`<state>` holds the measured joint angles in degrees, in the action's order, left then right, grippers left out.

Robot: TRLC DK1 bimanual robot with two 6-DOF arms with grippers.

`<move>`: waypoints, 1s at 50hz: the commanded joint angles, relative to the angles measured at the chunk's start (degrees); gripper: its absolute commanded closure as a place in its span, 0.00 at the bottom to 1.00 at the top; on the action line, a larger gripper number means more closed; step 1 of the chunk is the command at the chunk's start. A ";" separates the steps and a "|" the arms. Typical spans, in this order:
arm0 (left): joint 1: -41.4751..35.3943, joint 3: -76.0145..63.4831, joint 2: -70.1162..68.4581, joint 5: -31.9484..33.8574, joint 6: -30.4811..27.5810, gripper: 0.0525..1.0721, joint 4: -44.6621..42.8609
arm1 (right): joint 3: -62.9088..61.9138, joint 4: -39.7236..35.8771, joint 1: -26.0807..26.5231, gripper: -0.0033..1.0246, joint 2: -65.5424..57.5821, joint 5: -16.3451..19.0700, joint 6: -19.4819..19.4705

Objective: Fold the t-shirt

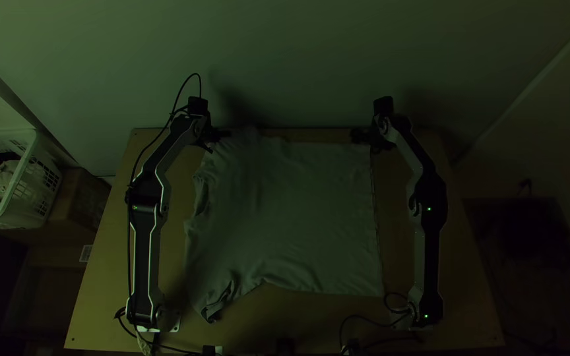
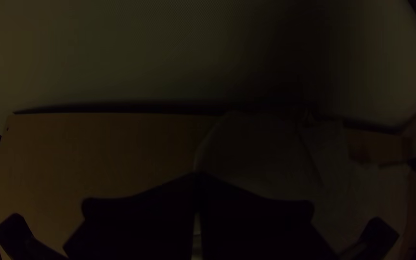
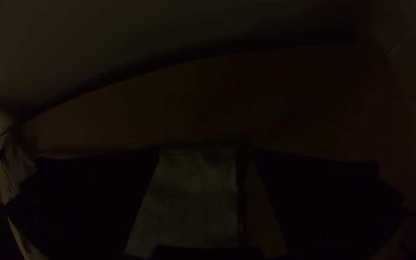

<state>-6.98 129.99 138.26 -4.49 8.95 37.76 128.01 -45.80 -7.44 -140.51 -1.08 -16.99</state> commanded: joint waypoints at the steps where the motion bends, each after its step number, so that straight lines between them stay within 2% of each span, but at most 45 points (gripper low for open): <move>1: 1.09 0.44 -2.99 0.10 1.07 0.97 0.74 | 1.90 -1.04 -0.47 0.13 -2.05 -0.41 -1.38; 3: 1.18 0.44 -2.99 0.10 1.07 0.97 0.74 | 1.90 -1.04 -0.56 0.14 -2.40 -0.41 -1.46; 7: 1.27 0.35 -2.99 0.10 1.07 0.97 0.74 | 1.90 -1.04 -0.56 0.26 -2.75 -0.41 -1.64; 14: 1.27 0.44 -2.99 0.10 1.07 0.97 0.74 | 1.81 -1.66 -0.47 0.53 -3.28 -0.41 -2.25; 17: 1.36 0.35 -3.08 0.10 1.16 0.97 0.74 | 1.81 -1.66 -0.47 0.71 -3.37 -0.41 -2.25; 20: 1.45 0.35 -2.99 0.10 1.16 0.97 0.74 | 1.90 -1.75 -0.47 0.97 -3.46 -0.41 -2.17; 33: 1.97 0.26 -3.08 0.18 1.24 0.97 1.27 | 2.16 -3.59 -0.64 0.97 -2.58 -2.26 -2.69; 38: 2.15 0.26 -3.43 0.18 1.51 0.97 1.35 | 2.51 -3.77 -0.56 0.97 -2.05 -4.46 -2.52; 50: 3.20 0.26 -5.63 2.91 2.30 0.97 0.56 | 2.95 -2.98 -0.56 0.97 0.76 -4.63 -0.67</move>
<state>-5.26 129.97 136.81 -1.87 10.11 38.54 129.40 -48.66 -7.86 -142.06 -4.75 -18.15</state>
